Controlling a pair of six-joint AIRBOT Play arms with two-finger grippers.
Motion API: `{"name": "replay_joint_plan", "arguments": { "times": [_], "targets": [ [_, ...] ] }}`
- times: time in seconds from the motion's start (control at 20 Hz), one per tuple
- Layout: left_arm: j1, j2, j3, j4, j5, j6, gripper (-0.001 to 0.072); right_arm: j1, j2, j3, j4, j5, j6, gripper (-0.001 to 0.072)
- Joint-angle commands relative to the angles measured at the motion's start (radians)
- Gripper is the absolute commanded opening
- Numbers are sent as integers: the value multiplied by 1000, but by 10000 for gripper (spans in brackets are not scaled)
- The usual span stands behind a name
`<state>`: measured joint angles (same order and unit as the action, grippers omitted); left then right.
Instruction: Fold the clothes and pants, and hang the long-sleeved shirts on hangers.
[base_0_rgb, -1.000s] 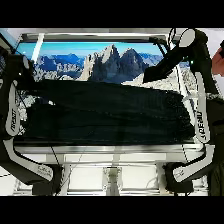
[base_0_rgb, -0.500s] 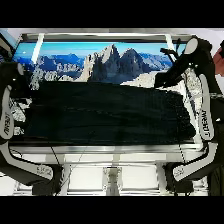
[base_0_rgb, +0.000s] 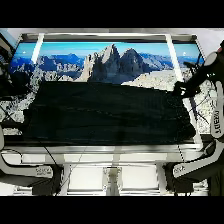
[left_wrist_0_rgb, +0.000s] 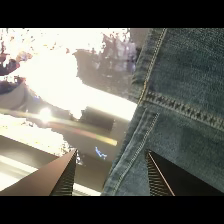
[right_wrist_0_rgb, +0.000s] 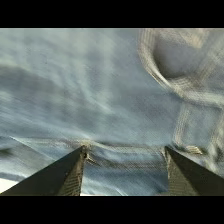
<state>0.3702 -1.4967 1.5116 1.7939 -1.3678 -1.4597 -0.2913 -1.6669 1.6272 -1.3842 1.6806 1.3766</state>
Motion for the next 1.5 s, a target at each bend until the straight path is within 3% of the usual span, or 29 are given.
{"name": "replay_joint_plan", "arguments": {
  "times": [0.0, 0.25, 0.5, 0.65, 0.85, 1.0, 1.45],
  "targets": [
    [76, 135, -123, -84, 73, 71, 477, -82, 107, -208, -2, -112, -42, 542],
    [218, 378, -406, -86, 80, 259, 478, -169, 399, -502, -2, -291, -143, 543],
    [304, 451, -636, -200, 112, 370, 477, -265, 526, -556, -1, -254, -168, 543],
    [350, 423, -722, -218, 126, 372, 476, -288, 573, -556, 0, -246, -167, 543],
    [502, 365, -739, -400, 184, 377, 477, -288, 584, -556, 3, -210, -166, 543],
    [566, 364, -739, -419, 255, 412, 477, -288, 584, -556, 11, -175, -158, 543],
    [579, 249, -748, -523, 308, 417, 477, -288, 584, -556, 52, -158, -132, 543]
  ]
}}
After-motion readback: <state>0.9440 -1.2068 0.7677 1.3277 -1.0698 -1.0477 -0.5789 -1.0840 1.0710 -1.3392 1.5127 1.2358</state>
